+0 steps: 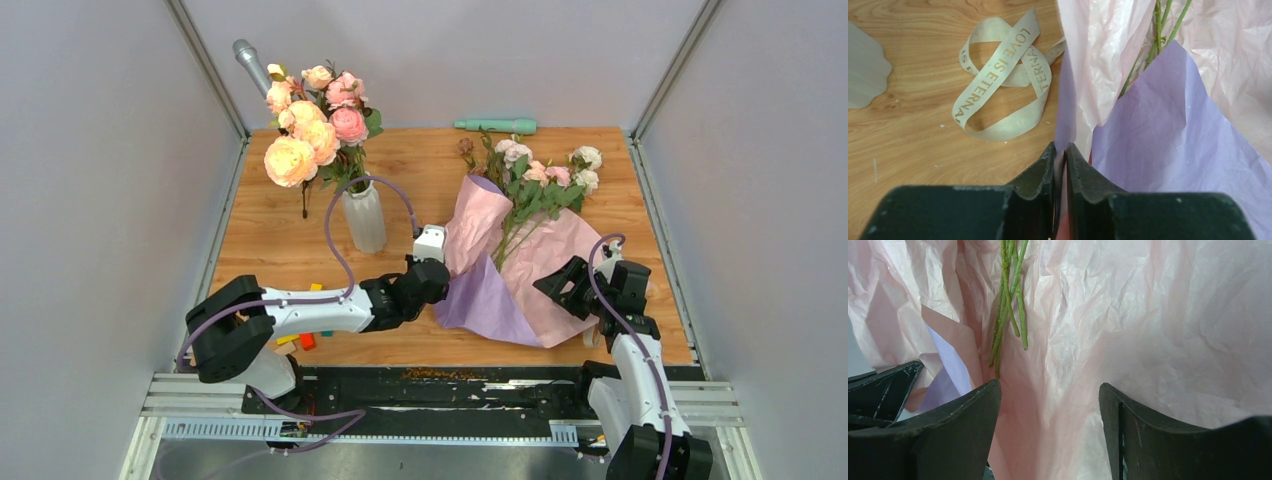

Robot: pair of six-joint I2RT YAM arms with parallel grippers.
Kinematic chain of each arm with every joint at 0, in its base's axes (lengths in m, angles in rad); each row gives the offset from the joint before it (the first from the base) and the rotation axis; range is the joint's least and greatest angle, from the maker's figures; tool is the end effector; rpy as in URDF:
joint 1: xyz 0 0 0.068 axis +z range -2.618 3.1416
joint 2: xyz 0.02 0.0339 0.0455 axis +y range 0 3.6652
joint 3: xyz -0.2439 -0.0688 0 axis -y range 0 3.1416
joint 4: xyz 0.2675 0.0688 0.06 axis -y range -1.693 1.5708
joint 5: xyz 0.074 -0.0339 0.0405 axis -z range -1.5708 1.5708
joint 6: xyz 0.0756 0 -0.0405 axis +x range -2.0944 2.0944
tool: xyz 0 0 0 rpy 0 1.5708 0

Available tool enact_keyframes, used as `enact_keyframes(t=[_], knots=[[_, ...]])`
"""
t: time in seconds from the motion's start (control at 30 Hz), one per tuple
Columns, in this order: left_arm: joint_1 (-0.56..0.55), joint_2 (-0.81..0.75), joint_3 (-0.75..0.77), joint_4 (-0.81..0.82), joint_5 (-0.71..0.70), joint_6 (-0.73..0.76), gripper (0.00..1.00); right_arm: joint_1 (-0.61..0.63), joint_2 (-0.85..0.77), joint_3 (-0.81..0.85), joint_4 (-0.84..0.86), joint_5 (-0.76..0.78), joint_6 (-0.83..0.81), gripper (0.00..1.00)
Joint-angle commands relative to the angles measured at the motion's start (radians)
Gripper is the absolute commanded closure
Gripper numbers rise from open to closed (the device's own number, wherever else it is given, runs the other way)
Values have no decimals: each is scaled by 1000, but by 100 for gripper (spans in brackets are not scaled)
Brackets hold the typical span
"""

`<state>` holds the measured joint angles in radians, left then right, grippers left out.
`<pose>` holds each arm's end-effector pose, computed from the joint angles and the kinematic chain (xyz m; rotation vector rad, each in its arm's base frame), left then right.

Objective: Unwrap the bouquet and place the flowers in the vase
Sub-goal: Unfold the wrapping paper at the center of the board.

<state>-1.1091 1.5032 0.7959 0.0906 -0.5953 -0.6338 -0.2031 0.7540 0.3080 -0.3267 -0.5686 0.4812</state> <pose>0.1971 -0.3010 0.1496 0.1684 2.0893 -0.4101 0.2120 -0.0021 0.1231 0.5067 2.2709 0.8033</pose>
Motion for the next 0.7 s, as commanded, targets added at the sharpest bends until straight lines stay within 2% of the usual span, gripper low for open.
enact_keyframes(t=[0.0,0.07,0.2,0.23,0.3,0.43,0.67], knots=[[12,-68,-16,-24,-50,-6,80,7,11,6,45,-2,-12,28],[12,-83,-16,-49,-46,12,77,7,18,10,46,-1,-16,28],[13,-106,12,-131,14,76,62,7,40,17,63,-12,-21,27],[14,-109,21,-147,43,87,55,8,46,19,67,-14,-22,27],[13,-114,73,-200,98,125,47,7,56,24,71,-17,-24,27],[14,-114,179,-343,187,187,36,7,74,23,93,-10,-23,30],[12,-87,331,-413,347,253,15,7,163,38,180,-31,-13,35]])
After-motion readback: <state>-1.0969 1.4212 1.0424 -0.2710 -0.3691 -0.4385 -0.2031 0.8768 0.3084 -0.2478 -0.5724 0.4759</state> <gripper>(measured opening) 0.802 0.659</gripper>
